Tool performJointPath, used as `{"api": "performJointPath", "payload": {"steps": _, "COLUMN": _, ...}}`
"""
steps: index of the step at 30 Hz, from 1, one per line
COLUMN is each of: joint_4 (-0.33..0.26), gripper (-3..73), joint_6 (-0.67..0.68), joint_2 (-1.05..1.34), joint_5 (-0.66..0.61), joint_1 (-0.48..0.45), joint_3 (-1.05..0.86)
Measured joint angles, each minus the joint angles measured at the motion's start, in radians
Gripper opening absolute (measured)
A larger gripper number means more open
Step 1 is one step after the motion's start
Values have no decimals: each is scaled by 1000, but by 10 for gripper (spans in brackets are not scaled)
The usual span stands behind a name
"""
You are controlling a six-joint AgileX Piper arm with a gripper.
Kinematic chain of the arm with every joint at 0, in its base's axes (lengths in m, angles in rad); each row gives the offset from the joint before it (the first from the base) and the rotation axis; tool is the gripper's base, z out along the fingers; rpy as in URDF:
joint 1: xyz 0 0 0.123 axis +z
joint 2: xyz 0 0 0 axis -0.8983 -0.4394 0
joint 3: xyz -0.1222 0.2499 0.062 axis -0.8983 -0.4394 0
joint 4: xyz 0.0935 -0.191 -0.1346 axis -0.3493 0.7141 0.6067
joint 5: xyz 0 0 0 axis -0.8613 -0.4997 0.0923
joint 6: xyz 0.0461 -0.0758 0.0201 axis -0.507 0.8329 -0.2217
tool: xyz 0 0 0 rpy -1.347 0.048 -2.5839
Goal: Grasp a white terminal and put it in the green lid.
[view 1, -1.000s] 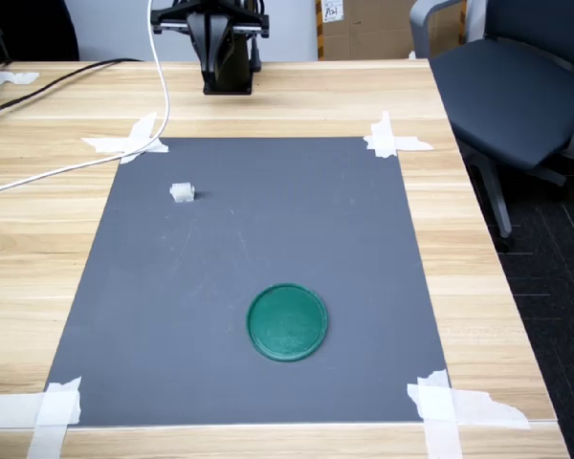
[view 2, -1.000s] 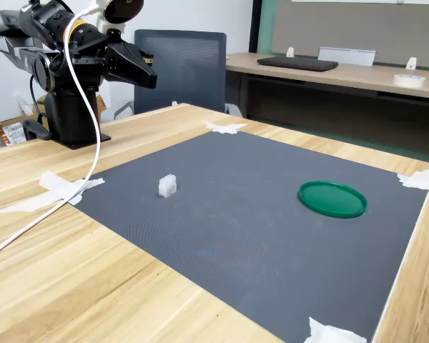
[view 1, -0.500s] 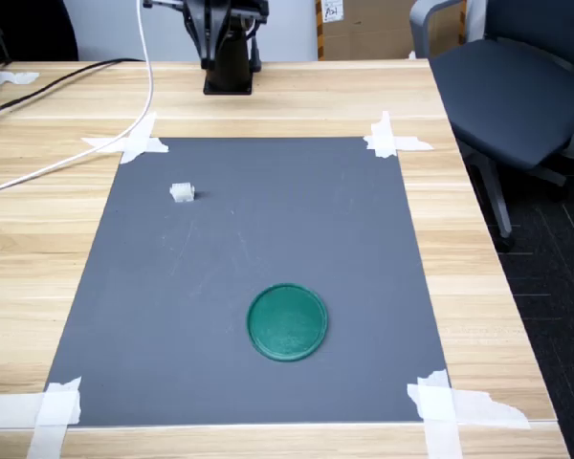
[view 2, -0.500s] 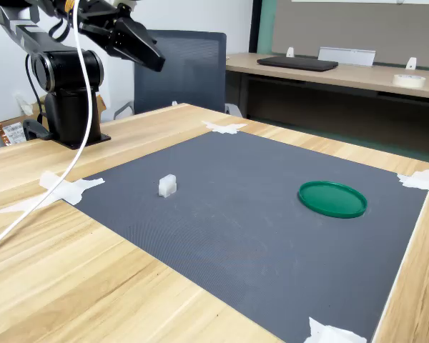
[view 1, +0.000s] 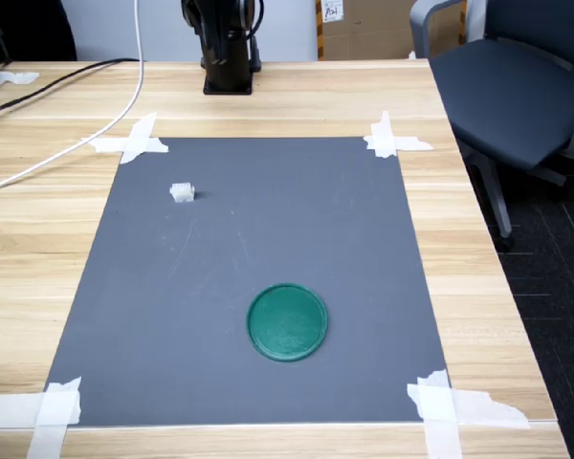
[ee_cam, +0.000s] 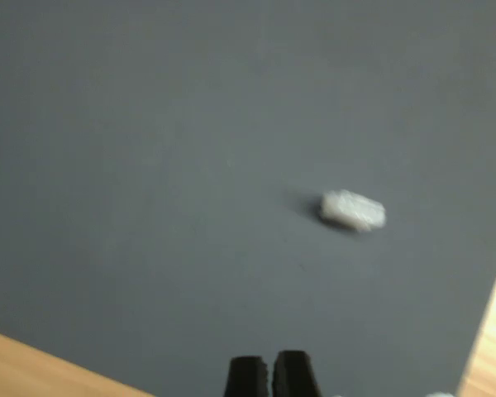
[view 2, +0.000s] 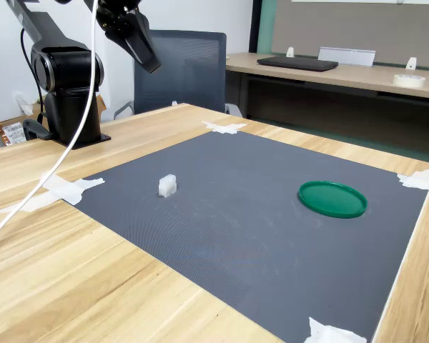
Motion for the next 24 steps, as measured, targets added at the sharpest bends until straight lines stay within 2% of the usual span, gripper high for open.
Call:
{"api": "performJointPath", "payload": {"steps": 2, "joint_4": 36, "gripper": -29, "joint_6": -5, "joint_2": -21, "joint_5": -15, "joint_1": 0, "joint_3": 15}}
{"api": "performJointPath", "payload": {"steps": 5, "joint_4": 57, "gripper": -29, "joint_6": -7, "joint_2": -48, "joint_5": -29, "joint_1": 0, "joint_3": 36}}
{"api": "performJointPath", "payload": {"steps": 18, "joint_4": 61, "gripper": -29, "joint_6": -7, "joint_2": -224, "joint_5": -115, "joint_1": 0, "joint_3": 157}}
{"api": "performJointPath", "payload": {"steps": 24, "joint_4": 74, "gripper": 4, "joint_6": -7, "joint_2": -337, "joint_5": -158, "joint_1": 0, "joint_3": 179}}
